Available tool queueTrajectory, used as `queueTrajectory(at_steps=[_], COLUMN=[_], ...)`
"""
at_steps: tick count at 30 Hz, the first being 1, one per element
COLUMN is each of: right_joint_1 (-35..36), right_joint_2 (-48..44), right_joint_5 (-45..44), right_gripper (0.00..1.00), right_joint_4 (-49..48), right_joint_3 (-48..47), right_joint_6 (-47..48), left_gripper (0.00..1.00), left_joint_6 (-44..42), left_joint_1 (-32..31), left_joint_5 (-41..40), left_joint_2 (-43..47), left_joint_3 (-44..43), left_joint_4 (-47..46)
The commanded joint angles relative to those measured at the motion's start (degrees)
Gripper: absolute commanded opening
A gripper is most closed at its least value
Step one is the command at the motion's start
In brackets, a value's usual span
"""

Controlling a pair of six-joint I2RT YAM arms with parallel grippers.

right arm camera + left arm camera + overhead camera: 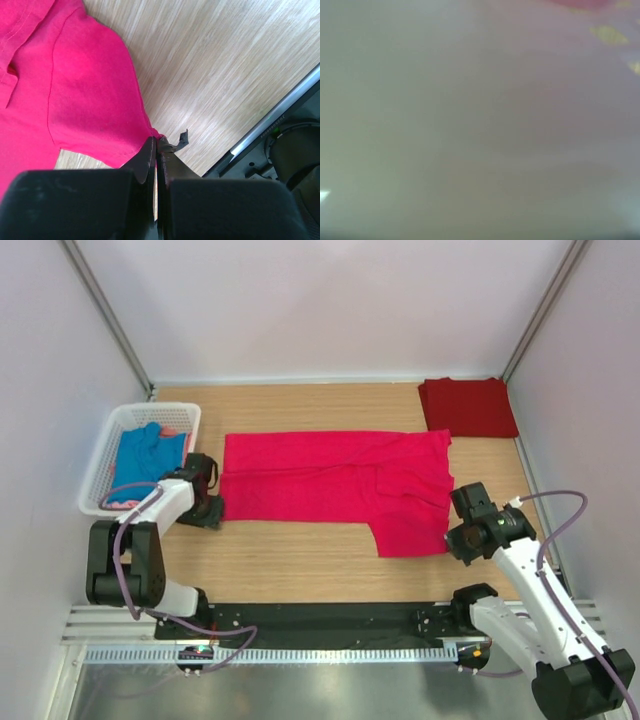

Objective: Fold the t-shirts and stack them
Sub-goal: Fold the tshirt

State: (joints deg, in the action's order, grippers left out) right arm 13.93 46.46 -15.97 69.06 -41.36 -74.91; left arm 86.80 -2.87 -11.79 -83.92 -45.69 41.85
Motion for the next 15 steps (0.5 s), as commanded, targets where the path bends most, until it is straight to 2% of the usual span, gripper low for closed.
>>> queueTrajectory(at_steps=[1,7,15], right_joint_1=[0.22,0.30,0.22], right_joint_2=[-1.37,-1.72,-2.42], right_joint_5=[-1.96,-1.61,-2.40], right_gripper=[0.01,0.01,0.01], right_joint_4=[1.52,1.69,2.13], right_joint_3=[-1.70,-1.17,-1.96], right_joint_6=[0.12,0.47,1.18], left_gripper=[0.40,0.44,0.44], left_joint_6=[2.49,3.90,7.50], left_joint_1=[0.41,-0.29,-1.87], left_joint_5=[-0.43,-0.69,0.37], left_joint_2=[4.72,5.26,1.23], left_joint_3=[-0.36,-3.79,-3.00], left_joint_4=[0.60,3.85,2.28])
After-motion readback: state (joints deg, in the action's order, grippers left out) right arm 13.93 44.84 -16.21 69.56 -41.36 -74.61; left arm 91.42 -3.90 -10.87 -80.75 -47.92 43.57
